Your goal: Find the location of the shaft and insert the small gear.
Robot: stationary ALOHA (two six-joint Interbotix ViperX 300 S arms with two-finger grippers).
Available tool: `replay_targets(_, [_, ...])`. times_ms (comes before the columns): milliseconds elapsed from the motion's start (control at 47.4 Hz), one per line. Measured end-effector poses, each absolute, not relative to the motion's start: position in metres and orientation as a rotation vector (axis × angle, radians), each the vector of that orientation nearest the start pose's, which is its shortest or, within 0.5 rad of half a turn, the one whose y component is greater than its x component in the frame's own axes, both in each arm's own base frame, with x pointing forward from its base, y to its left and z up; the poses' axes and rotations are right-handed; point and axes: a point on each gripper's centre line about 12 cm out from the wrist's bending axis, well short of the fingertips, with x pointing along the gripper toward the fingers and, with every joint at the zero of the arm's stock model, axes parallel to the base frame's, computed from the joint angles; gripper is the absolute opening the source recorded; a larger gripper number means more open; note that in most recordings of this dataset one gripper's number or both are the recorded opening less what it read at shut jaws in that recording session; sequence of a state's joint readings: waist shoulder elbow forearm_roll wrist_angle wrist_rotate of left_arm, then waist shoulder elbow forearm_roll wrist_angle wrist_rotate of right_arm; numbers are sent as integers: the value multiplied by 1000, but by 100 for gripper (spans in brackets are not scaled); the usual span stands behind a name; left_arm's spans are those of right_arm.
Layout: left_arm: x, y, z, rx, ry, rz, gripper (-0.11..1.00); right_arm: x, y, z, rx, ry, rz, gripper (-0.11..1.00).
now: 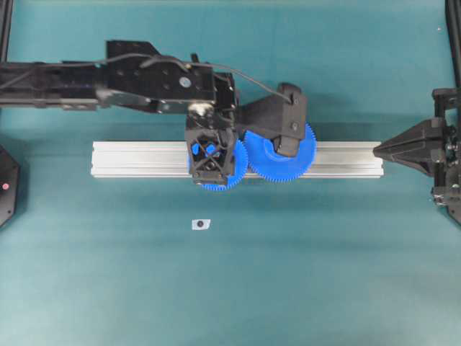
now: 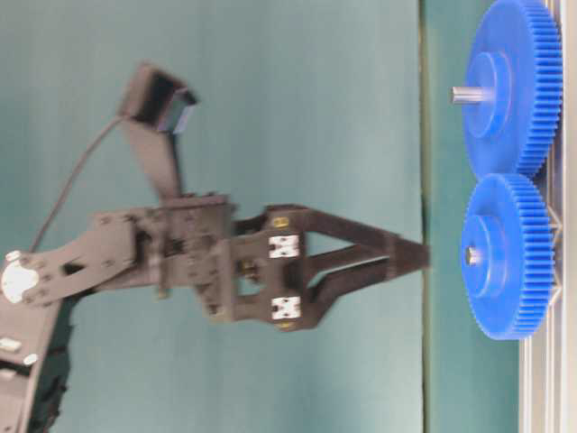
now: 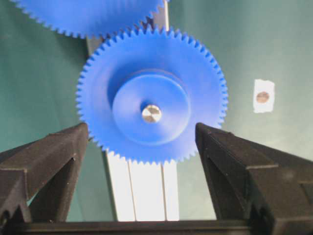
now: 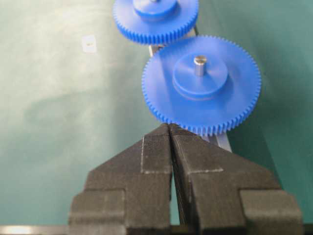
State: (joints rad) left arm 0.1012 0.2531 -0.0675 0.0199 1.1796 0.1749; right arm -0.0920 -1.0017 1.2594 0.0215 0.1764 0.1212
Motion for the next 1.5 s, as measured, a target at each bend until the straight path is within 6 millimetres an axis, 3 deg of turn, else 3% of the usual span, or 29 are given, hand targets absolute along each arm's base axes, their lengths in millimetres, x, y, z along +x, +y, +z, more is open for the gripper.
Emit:
replay_targets(802, [446,42,236,104,1380,-36,83,175,-16,213,161,424,-117,4])
replay_targets(1499, [440,35,262,107,1322,-31,83,175,-16,213,161,424,-117,4])
